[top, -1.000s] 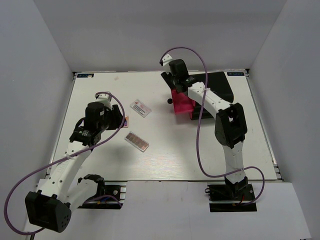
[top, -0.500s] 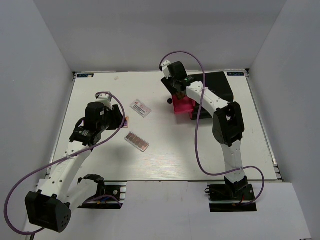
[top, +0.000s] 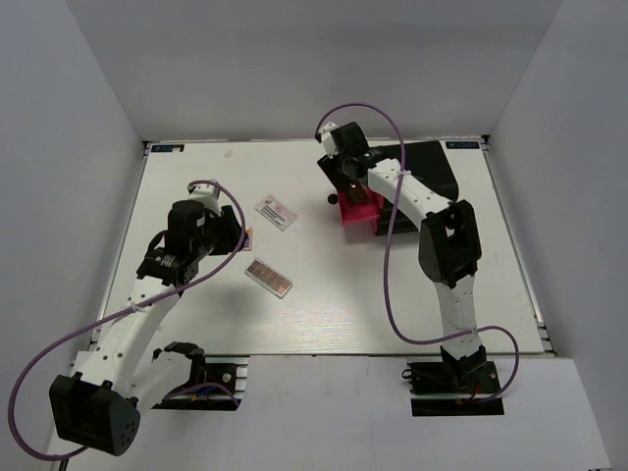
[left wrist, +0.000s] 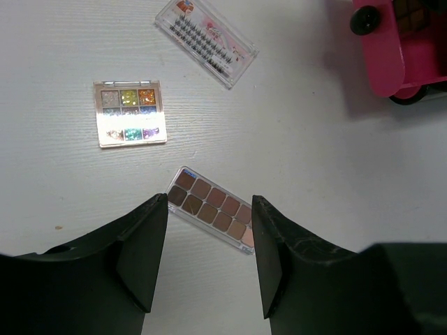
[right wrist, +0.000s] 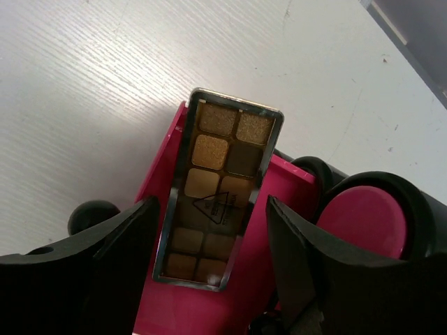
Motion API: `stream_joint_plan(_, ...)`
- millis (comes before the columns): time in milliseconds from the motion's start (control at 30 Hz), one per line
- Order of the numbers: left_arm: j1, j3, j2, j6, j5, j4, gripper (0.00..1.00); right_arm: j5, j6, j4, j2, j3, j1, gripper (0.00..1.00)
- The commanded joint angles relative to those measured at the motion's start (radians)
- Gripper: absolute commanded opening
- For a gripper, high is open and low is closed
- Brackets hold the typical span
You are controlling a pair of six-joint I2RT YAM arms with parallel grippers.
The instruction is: Organize the makeup
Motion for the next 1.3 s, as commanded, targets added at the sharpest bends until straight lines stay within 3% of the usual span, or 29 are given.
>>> stream_joint_plan(0,0.003,-0.005,-0.003,0.013,0.013,0.016,0.62,-0.036,0.019,-0.020,-0.090,0.021,0.000,0.69)
stream_joint_plan(300,0.003,-0.008,-0.002,0.016,0.029,0.024,0.62,-0.127,0.039,-0.045,-0.181,0.033,-0.001,0.71)
stream_joint_plan(400,0.003,-0.008,0.004,0.016,0.033,0.025,0.63,-0.179,0.043,-0.013,-0.236,0.007,-0.003,0.62)
stream_joint_plan(500,0.003,-0.011,0.012,0.018,0.041,0.027,0.61,-0.202,0.043,0.024,-0.287,-0.041,-0.004,0.26)
stream_joint_plan(533,0.003,-0.010,0.017,0.016,0.050,0.028,0.59,-0.213,0.047,0.026,-0.297,-0.059,-0.009,0.03)
stream_joint_plan(633,-0.023,-0.020,0.049,-0.010,0.052,0.042,0.45,-0.251,0.076,0.017,-0.345,-0.082,-0.023,0.00)
stream_joint_plan(767,-0.023,0.006,0.141,-0.108,0.111,-0.036,0.29,-0.326,0.137,0.096,-0.533,-0.278,-0.055,0.00)
stream_joint_plan(800,-0.032,0.012,0.156,-0.123,0.114,-0.050,0.29,-0.338,0.151,0.113,-0.573,-0.318,-0.061,0.05)
stream_joint_plan(833,-0.032,0.012,0.168,-0.136,0.117,-0.062,0.33,-0.345,0.157,0.132,-0.601,-0.352,-0.067,0.33)
stream_joint_plan(867,-0.032,0.007,0.184,-0.166,0.104,-0.079,0.38,-0.346,0.163,0.136,-0.656,-0.407,-0.082,0.48)
stream_joint_plan(900,-0.044,0.001,0.185,-0.182,0.101,-0.080,0.45,-0.355,0.169,0.141,-0.682,-0.433,-0.088,0.60)
stream_joint_plan(933,-0.055,-0.002,0.190,-0.198,0.087,-0.091,0.62,-0.360,0.183,0.149,-0.704,-0.461,-0.104,0.76)
stream_joint_plan(1000,-0.067,-0.002,0.205,-0.257,0.053,-0.119,0.75,-0.386,0.197,0.175,-0.771,-0.539,-0.121,0.85)
stream_joint_plan(1133,-0.097,0.009,0.253,-0.366,0.041,-0.133,0.93,-0.437,0.244,0.210,-0.848,-0.637,-0.174,0.86)
stream_joint_plan(1267,-0.118,0.067,0.339,-0.482,-0.011,-0.165,0.98,-0.481,0.258,0.231,-0.920,-0.688,-0.217,0.86)
